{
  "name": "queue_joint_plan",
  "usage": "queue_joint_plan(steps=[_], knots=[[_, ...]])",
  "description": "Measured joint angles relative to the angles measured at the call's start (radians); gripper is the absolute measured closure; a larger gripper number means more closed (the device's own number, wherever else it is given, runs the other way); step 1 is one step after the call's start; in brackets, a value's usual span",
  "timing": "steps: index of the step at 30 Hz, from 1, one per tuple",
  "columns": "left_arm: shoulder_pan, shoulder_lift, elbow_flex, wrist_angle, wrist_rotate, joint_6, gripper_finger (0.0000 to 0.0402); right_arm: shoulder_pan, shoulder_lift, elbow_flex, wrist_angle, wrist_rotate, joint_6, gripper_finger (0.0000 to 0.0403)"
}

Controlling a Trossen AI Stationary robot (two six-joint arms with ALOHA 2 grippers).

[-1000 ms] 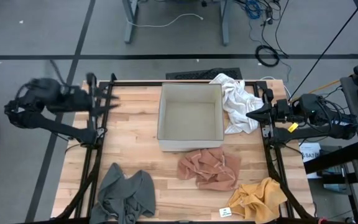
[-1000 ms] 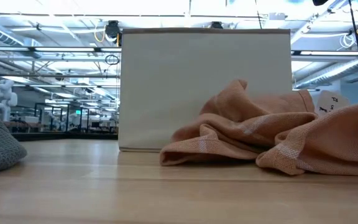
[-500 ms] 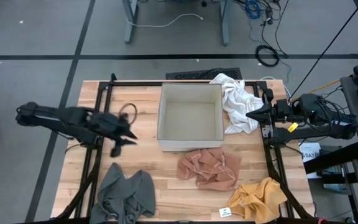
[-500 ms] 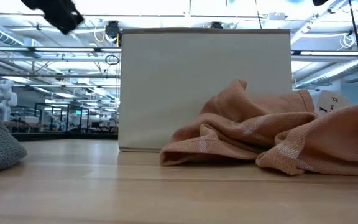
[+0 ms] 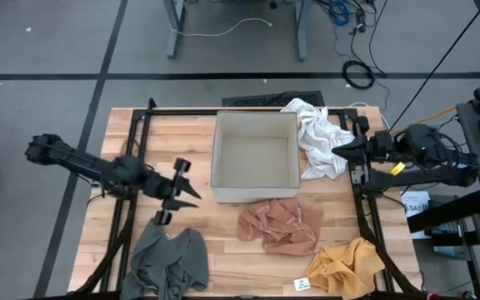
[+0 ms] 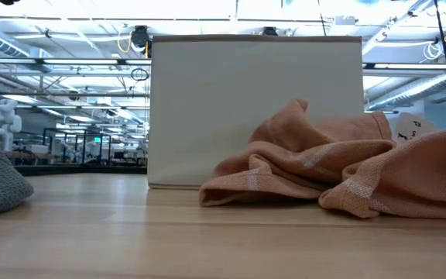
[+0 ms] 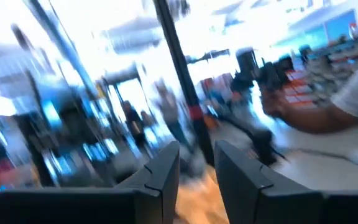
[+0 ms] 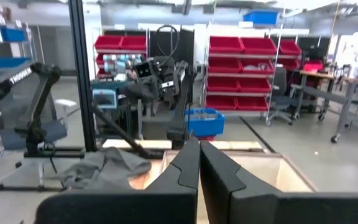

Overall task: Fold towel
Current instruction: Fold the brown towel

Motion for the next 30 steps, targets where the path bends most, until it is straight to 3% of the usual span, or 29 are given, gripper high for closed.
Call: queue_joint_plan(steps=[5,9,13,19,22,26,30], knots=[[0.027,-0.001,0.001,0.241,-0.001,0.103,0.0293,0.0,0.0,0.0,0.145,0.0,0.0,0.0403],[0.052,-0.019,0.054,0.194,-0.013,0.087,0.0293,0.0,0.0,0.0,0.275,0.0,0.022,0.0403],[0.072,-0.049,0.162,-0.148,-0.044,0.045,0.0293,0.0,0.004,0.0,0.391,-0.018,0.044,0.0403],[0.072,-0.055,0.401,-0.808,-0.128,-0.02,0.0293,0.0,0.06,0.0,0.582,-0.237,0.034,0.0403],[0.072,-0.055,0.482,-1.054,-0.167,-0.09,0.0293,0.0,0.103,0.0,0.668,-0.265,0.024,0.0403],[0.072,-0.057,0.518,-1.32,-0.214,-0.225,0.0293,0.0,0.167,0.002,0.686,-0.263,-0.004,0.0403],[0.066,-0.044,0.514,-1.53,-0.211,-0.387,0.0293,0.0,0.239,0.047,0.594,-0.263,-0.059,0.0402]])
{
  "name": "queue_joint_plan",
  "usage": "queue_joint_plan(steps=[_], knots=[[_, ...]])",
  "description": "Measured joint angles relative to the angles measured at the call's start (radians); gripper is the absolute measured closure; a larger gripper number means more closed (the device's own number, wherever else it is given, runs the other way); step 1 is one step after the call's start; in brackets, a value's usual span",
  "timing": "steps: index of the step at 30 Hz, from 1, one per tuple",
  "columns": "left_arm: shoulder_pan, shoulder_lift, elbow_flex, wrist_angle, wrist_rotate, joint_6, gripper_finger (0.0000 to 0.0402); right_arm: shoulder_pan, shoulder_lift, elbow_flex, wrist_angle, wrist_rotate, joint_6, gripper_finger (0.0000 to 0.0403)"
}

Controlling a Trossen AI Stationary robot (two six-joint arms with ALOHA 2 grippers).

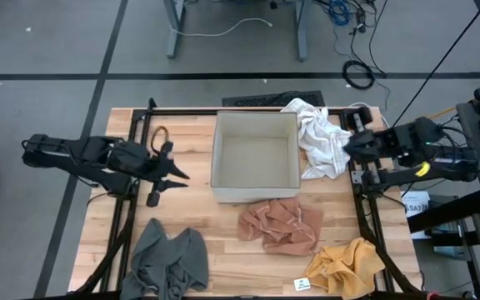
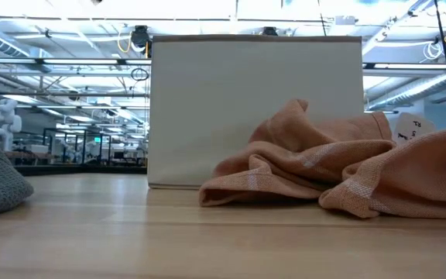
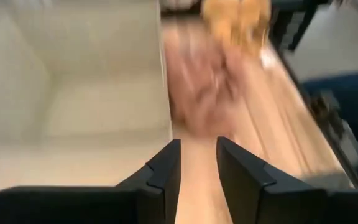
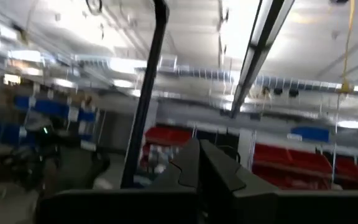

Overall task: Fold towel
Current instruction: Fold the brown towel

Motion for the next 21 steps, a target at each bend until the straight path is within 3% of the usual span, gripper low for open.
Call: queue_joint_plan(steps=[4,12,21], knots=[[-0.032,0.024,-0.024,-0.095,0.027,-0.132,0.0293,0.0,0.085,0.09,-0.194,0.0,-0.055,0.0386],[-0.113,0.104,-0.108,-0.046,0.033,-0.201,0.0293,0.025,0.257,0.197,-0.468,0.0,-0.084,0.0313],[-0.164,0.282,-0.183,0.249,0.078,-0.163,0.0294,0.088,0.397,0.202,-0.771,0.0,-0.037,0.026]])
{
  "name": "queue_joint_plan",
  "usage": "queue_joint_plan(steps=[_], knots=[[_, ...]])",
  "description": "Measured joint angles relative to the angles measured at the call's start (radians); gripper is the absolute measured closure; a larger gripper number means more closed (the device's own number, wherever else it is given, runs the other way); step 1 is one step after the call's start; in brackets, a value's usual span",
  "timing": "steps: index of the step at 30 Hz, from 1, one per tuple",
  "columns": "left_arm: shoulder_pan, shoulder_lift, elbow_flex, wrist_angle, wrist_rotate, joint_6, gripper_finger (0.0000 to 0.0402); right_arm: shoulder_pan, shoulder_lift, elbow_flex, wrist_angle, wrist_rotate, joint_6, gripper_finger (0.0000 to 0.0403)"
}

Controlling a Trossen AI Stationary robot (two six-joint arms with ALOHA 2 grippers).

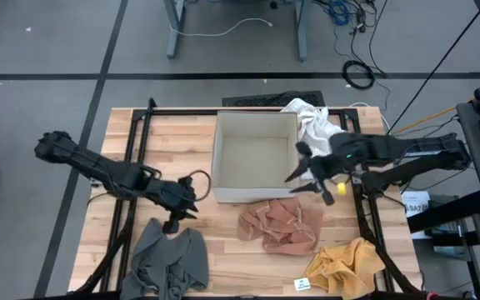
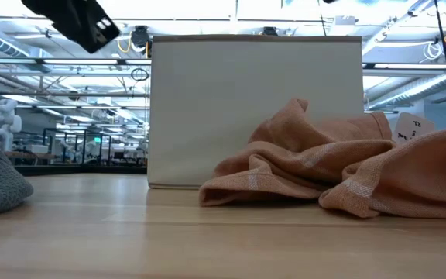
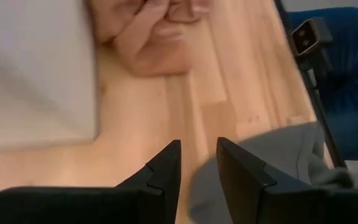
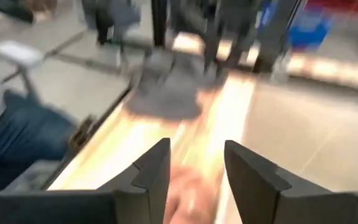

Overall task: Fold towel
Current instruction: Fold the brown towel

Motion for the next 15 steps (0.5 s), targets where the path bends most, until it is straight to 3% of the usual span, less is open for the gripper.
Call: queue_joint_plan(steps=[10,15], knots=[[-0.028,0.295,-0.004,0.338,0.01,0.103,0.0294,0.126,0.2,0.0,-0.272,0.007,0.203,0.0266],[-0.028,0.416,-0.004,0.464,0.009,0.105,0.0294,0.195,0.286,0.005,-0.342,0.181,0.297,0.0266]])
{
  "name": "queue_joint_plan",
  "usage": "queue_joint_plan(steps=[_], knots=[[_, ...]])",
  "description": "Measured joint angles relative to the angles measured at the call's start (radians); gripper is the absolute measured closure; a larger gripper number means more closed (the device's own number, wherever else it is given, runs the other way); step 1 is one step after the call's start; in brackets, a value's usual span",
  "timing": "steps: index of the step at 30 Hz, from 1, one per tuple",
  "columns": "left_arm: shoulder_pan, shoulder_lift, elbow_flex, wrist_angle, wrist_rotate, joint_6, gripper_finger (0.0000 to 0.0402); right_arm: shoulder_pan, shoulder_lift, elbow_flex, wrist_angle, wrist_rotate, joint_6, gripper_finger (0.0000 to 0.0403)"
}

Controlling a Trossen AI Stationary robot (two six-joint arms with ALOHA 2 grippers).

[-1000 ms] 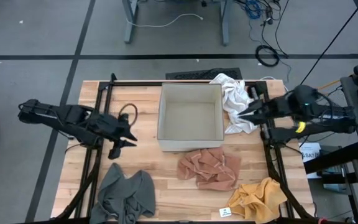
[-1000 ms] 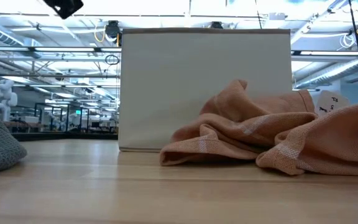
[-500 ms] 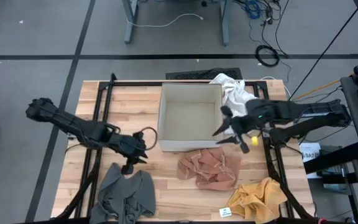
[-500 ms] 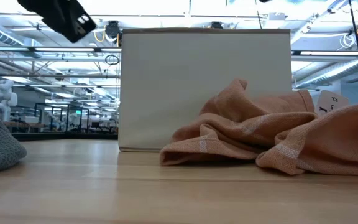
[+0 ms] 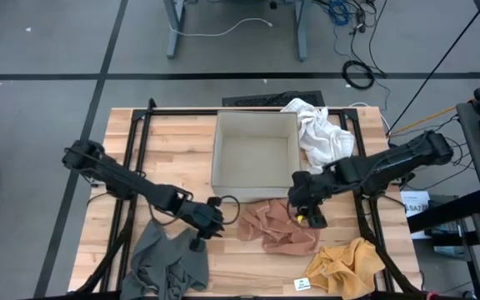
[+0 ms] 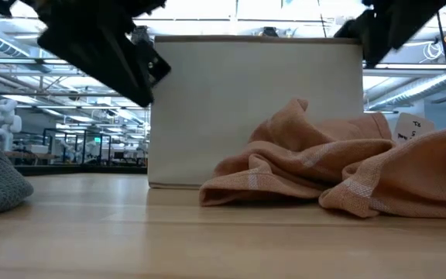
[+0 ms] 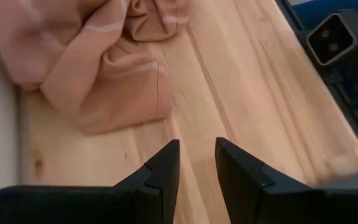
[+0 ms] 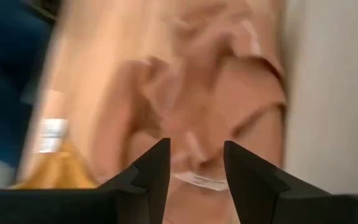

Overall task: Fold towel
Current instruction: Fold the brown towel

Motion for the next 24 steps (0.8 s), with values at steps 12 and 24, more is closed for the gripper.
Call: queue_joint_plan(steps=[12,24], knots=[[0.0,0.124,0.0,0.102,0.0,0.004,0.0294,0.164,0.047,-0.007,-0.026,0.295,0.171,0.0267],[0.005,0.124,0.0,0.164,-0.004,0.052,0.0294,0.309,-0.089,-0.005,-0.139,0.283,0.342,0.0267]])
